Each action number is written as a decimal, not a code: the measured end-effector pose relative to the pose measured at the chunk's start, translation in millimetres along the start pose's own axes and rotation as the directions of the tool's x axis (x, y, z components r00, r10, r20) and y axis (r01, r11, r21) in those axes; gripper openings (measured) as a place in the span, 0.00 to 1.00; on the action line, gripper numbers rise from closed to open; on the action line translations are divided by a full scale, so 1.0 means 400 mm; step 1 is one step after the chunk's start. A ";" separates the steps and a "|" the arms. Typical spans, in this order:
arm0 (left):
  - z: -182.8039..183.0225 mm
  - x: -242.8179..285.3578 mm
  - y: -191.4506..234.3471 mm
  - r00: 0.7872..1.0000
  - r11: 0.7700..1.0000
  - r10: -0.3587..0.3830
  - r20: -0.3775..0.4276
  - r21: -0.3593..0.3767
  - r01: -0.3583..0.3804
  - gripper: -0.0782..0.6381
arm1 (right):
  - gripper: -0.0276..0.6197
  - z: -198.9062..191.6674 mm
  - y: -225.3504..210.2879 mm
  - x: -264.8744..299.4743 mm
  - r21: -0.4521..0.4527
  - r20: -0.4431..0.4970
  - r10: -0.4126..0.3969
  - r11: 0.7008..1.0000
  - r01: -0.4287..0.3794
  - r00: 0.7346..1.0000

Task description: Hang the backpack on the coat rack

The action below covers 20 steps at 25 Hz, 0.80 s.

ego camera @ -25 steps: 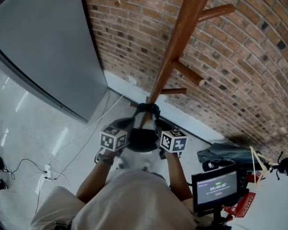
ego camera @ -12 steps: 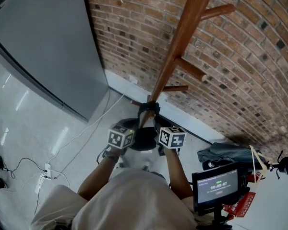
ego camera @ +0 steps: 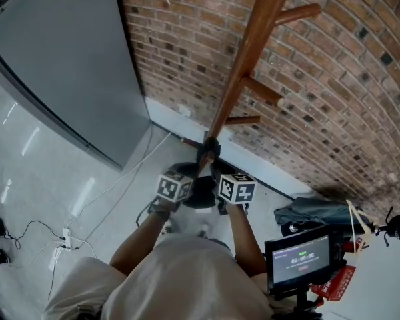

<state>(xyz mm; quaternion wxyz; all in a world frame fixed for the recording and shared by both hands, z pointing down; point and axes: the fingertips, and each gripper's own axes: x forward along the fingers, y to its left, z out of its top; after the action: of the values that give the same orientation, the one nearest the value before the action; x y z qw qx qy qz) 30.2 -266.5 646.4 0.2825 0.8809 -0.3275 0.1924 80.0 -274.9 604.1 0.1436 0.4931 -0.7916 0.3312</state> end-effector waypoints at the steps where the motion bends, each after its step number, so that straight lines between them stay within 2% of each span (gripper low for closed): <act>1: 0.000 0.002 -0.002 1.000 1.000 -0.004 0.004 0.006 0.004 0.15 | 0.12 0.001 0.001 -0.001 -0.002 0.001 0.001 1.000 -0.001 1.000; 6: 0.004 0.012 -0.006 1.000 1.000 -0.019 0.022 0.015 0.019 0.16 | 0.14 0.000 0.001 -0.007 -0.001 0.004 0.006 1.000 -0.006 1.000; 17: 0.013 0.007 -0.012 1.000 0.999 -0.006 0.022 0.051 0.004 0.35 | 0.32 -0.013 0.026 -0.024 -0.019 -0.008 0.061 0.998 -0.061 0.998; 20: 0.020 0.003 -0.018 0.999 0.998 -0.017 0.045 0.053 0.014 0.39 | 0.34 -0.013 0.035 -0.031 -0.033 -0.012 0.068 0.997 -0.069 0.998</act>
<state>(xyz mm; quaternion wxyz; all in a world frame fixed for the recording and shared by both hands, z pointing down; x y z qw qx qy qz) 37.4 -267.6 638.1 0.2532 0.8946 -0.3218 0.1788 73.3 -259.0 595.7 0.1448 0.4614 -0.8126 0.3253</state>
